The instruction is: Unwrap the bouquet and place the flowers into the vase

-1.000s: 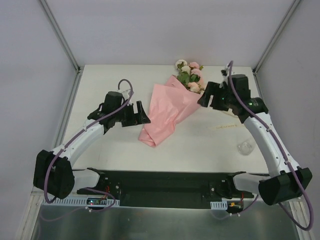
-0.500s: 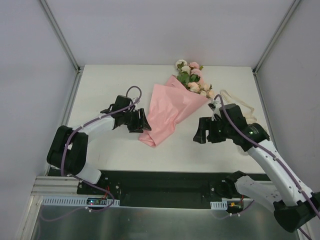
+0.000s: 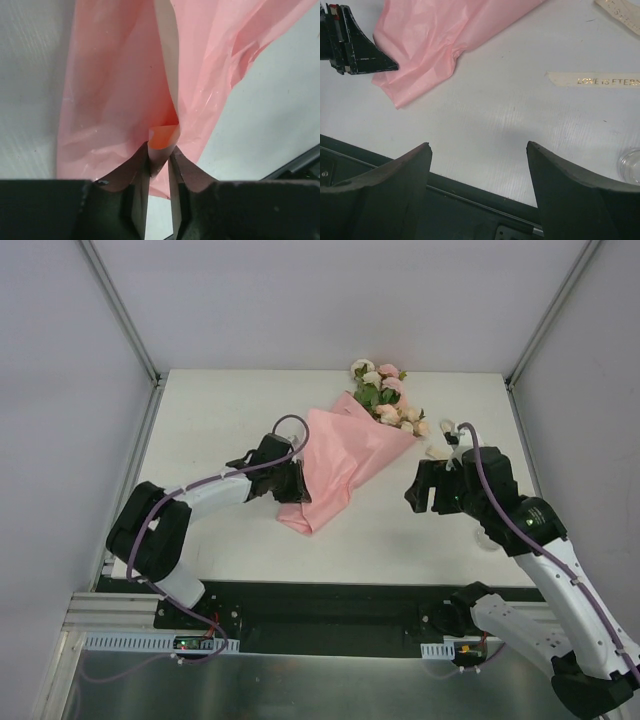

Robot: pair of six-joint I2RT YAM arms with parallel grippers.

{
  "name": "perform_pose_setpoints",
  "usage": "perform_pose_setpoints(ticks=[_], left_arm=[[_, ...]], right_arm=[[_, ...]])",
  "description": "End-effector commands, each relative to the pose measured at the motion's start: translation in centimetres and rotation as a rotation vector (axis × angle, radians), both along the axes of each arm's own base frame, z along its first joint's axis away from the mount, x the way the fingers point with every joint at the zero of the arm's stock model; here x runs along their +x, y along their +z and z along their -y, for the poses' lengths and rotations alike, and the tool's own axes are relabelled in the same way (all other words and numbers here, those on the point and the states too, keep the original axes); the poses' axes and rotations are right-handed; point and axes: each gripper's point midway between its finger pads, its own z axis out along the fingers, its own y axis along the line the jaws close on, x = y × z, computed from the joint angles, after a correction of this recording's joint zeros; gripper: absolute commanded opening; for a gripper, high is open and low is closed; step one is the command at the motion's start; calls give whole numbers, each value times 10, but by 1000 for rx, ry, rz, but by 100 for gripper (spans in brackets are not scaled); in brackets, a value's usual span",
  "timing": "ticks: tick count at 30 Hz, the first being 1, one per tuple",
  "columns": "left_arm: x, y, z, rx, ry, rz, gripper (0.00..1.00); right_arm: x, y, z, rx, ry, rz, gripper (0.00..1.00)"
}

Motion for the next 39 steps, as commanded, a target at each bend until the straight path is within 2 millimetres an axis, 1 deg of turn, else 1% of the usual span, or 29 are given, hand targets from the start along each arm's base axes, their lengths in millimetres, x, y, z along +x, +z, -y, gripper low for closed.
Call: perform_pose_setpoints(ticks=[1,2,3,5,6,7,8,9,10,12,13,14,15,16,17,18,20,23,25,28,30,31,32,33,34,35,36,37,39], left_arm=[[13,48,19,77,-18,271,17],[12,61,24,72,-30,312,12],[2,65,36,90,-76,353,10],[-9,76,50,103,-131,420,9],[-16,77,56,119,-172,449,10],[-29,78,68,127,-210,471,11],[-35,79,73,122,-228,476,13],[-42,77,78,115,-242,470,14],[-55,72,89,101,-284,454,17],[-67,69,102,61,-327,429,26],[-71,61,107,62,-345,412,30],[-88,58,119,5,-415,379,41],[-91,59,125,-33,-435,375,48],[-98,57,131,-63,-472,364,55],[-107,59,136,-106,-524,359,75],[-111,60,139,-123,-550,358,79],[-124,64,142,-171,-627,351,82],[-138,74,145,-234,-721,362,85],[-155,80,147,-300,-799,329,88],[-166,78,147,-333,-836,274,88],[-170,71,144,-329,-830,240,87],[-171,73,141,-330,-825,245,86],[-172,70,136,-319,-814,243,86],[-172,73,134,-319,-805,261,85],[-166,86,130,-315,-772,319,86],[-165,88,124,-300,-758,334,85],[-162,95,122,-295,-744,363,85],[-159,108,117,-297,-729,398,86],[-150,121,111,-275,-699,426,88]], right_arm=[[5,4,3,-26,4,36,79],[6,3,4,-32,3,35,79],[6,2,4,-38,4,31,79],[8,1,6,-50,-4,34,79],[8,0,7,-52,-6,33,79],[9,0,8,-53,-15,34,80],[10,1,8,-49,-23,37,80],[11,1,9,-48,-32,38,80],[12,3,11,-51,-54,44,80],[14,3,18,-63,-95,46,80],[18,5,28,-84,-148,55,80],[17,3,33,-83,-190,38,81],[20,3,39,-80,-220,37,81],[20,2,39,-65,-224,28,81],[21,2,39,-47,-233,24,81],[22,3,38,-20,-226,16,81],[24,3,37,5,-224,15,81],[25,7,42,9,-229,28,81],[26,9,52,-24,-262,43,80],[28,21,61,-64,-282,80,80],[29,32,63,-66,-280,107,80],[28,34,60,-60,-263,115,80],[30,39,56,-42,-243,134,80],[31,40,48,-25,-206,139,80],[32,40,30,18,-124,121,79],[31,39,18,43,-73,103,78],[29,39,3,55,-11,91,73],[33,36,-7,51,23,73,71],[34,32,-21,39,66,65,69]])
